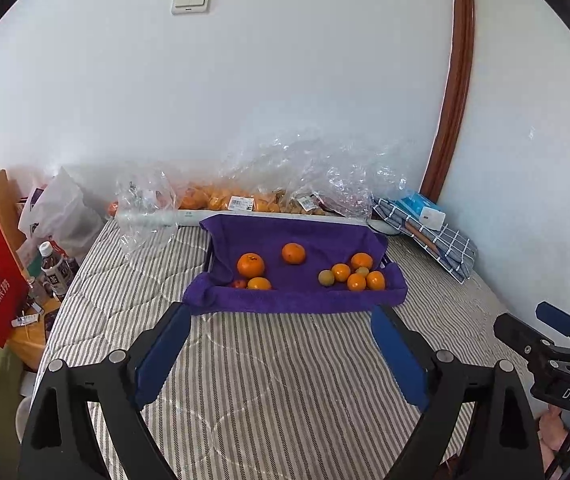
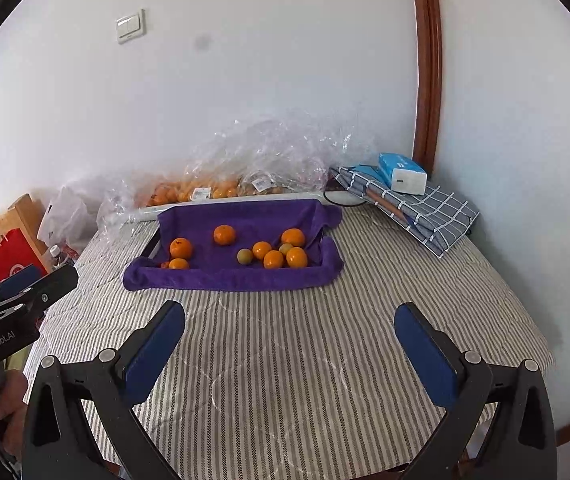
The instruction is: Organize fruits
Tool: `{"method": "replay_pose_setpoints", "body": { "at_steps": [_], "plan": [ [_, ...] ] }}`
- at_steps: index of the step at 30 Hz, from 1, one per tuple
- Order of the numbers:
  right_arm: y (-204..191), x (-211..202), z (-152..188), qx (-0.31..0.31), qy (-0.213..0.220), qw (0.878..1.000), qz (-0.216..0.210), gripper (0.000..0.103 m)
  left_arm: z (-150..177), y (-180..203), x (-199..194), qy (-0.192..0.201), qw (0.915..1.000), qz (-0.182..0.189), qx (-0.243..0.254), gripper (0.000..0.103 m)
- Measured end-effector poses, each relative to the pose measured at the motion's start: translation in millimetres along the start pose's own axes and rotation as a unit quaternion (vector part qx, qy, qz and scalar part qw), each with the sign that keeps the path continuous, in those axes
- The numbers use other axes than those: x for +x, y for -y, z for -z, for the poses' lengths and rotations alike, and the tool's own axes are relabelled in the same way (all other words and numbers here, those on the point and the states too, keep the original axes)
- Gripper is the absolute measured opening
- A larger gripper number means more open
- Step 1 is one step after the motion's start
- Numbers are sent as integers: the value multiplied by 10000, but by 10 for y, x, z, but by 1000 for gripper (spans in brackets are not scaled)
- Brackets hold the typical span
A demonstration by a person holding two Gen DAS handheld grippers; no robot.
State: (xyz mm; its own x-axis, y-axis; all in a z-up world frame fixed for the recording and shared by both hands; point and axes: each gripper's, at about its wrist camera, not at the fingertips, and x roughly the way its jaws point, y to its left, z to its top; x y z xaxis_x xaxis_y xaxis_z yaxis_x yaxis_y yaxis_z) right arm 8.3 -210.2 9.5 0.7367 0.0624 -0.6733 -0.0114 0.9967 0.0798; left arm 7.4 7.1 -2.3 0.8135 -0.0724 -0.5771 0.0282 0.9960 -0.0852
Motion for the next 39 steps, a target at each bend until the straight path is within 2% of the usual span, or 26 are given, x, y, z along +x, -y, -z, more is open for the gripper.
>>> {"method": "replay_pose_setpoints", "body": {
  "at_steps": [39],
  "plan": [
    [46,-41,-23,181,-11,9998,4,103,2,-102,-16,23,10000,-23,59,91]
  ]
}}
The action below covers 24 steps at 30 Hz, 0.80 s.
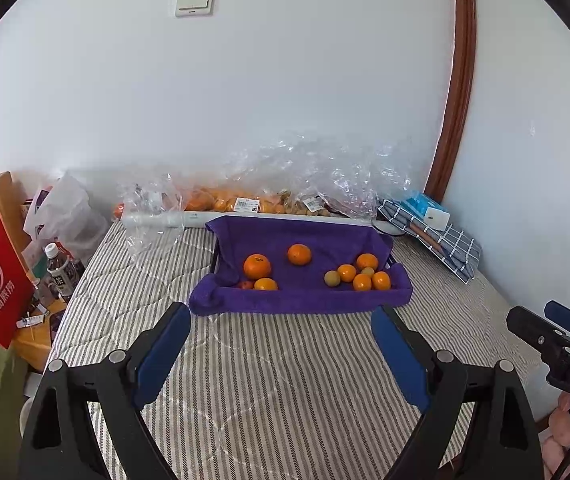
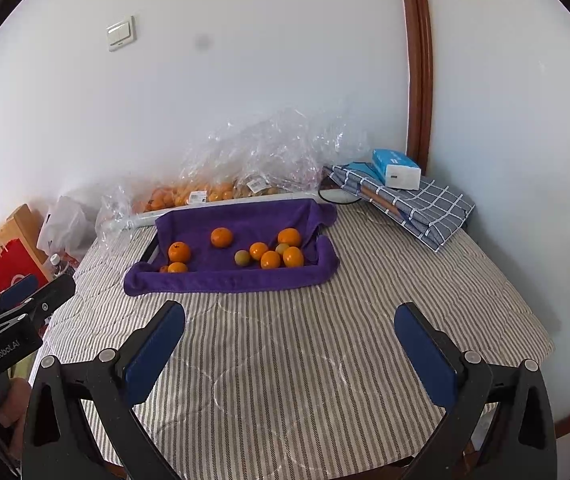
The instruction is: Organize fruits
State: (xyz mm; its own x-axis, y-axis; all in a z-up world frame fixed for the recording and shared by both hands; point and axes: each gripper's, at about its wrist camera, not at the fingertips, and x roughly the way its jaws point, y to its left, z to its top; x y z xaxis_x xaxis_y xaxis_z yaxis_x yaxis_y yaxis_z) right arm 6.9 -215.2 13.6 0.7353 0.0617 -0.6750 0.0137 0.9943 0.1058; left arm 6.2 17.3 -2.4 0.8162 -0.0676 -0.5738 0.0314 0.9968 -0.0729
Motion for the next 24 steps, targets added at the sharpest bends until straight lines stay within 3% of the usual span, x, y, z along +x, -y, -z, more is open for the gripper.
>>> {"method": "replay_pose_setpoints", "body": {
  "at_steps": [24],
  "plan": [
    [20,5,20,93,-19,10000,-16,103,2,-2,1,10,10000,-15,6,92]
  ]
}}
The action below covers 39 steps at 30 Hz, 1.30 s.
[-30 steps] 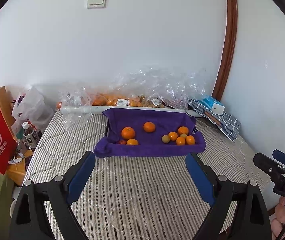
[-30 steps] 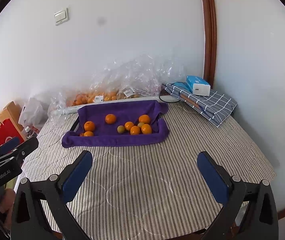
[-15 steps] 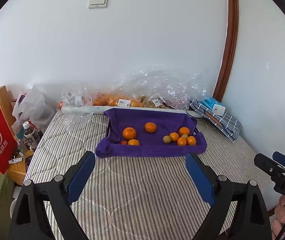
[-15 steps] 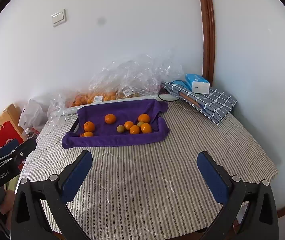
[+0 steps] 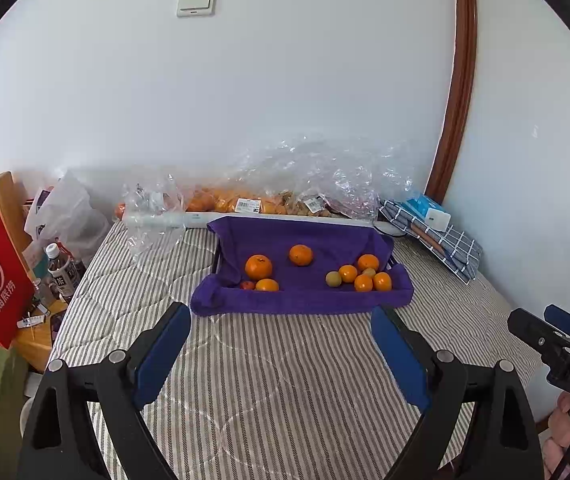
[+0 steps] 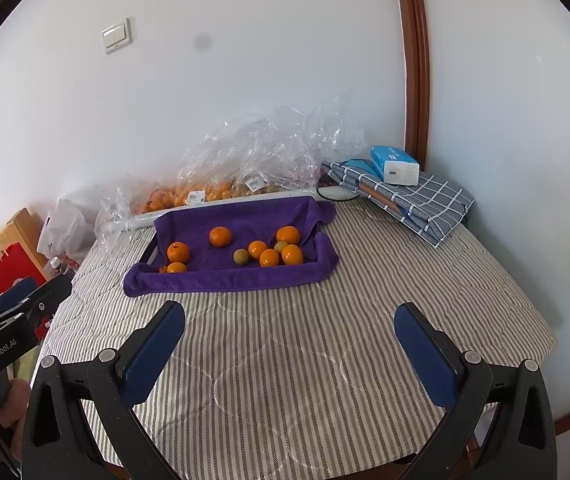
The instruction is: Organize fruits
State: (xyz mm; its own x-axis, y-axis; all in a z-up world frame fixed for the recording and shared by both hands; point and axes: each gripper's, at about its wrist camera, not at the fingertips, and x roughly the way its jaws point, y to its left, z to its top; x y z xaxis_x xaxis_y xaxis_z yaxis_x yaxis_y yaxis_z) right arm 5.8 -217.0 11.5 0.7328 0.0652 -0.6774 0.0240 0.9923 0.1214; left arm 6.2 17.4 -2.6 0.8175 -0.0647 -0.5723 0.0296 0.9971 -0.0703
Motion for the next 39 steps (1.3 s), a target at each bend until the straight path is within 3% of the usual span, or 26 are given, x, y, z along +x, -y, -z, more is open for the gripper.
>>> {"method": "replay_pose_setpoints", "body": {
  "at_steps": [39],
  "plan": [
    [-41,30,16,42,-33,10000,-12,103,-44,6,20,-24,10000,43,-29,92]
  ]
}}
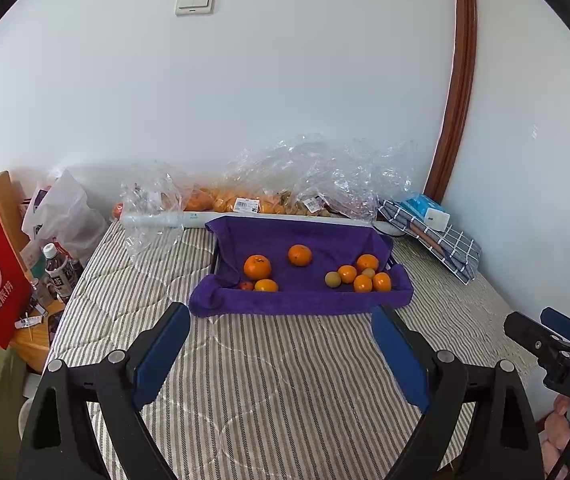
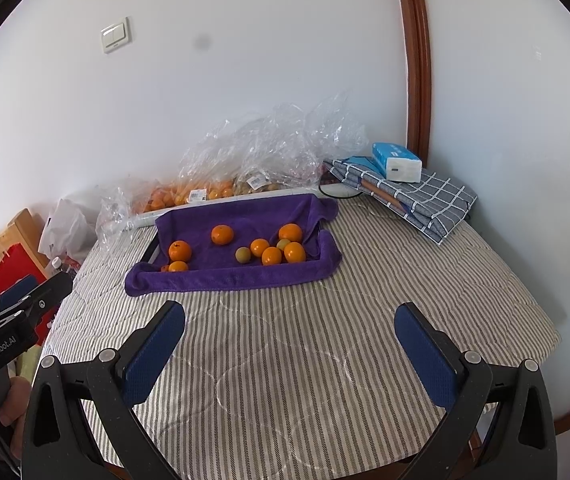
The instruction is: Organize fruits
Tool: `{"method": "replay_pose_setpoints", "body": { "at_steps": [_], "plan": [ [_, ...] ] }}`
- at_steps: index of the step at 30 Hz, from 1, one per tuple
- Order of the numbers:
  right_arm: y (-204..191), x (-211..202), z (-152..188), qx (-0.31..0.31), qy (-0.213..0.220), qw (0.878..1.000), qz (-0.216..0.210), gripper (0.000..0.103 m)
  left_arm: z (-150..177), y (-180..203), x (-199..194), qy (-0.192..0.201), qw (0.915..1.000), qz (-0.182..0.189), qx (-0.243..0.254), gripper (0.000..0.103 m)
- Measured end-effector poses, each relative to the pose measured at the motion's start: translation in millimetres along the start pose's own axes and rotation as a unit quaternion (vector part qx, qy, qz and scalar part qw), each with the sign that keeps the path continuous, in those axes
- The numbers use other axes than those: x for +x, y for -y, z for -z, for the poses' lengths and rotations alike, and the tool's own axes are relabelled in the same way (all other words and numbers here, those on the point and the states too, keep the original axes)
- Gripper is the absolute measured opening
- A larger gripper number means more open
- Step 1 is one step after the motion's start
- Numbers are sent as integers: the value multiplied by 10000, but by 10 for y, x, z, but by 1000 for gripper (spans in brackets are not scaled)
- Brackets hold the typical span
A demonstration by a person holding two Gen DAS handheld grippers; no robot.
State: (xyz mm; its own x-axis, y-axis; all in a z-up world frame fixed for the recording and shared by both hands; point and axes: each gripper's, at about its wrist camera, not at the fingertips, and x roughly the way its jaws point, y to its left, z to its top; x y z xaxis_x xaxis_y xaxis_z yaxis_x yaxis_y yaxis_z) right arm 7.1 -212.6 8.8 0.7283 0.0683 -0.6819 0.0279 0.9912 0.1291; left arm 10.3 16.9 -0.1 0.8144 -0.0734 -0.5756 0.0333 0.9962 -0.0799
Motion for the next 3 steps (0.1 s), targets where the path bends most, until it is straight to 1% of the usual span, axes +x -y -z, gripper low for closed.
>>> {"method": "replay_pose_setpoints", "body": {
  "at_steps": [1,3],
  "plan": [
    [-3,4,0,1,-4,10000,-1,103,3,-4,-7,50,10000,10,-5,92],
    [-4,16,0,8,-11,10000,3,103,6,6,-8,114,9999,-91,15,92]
  ]
}}
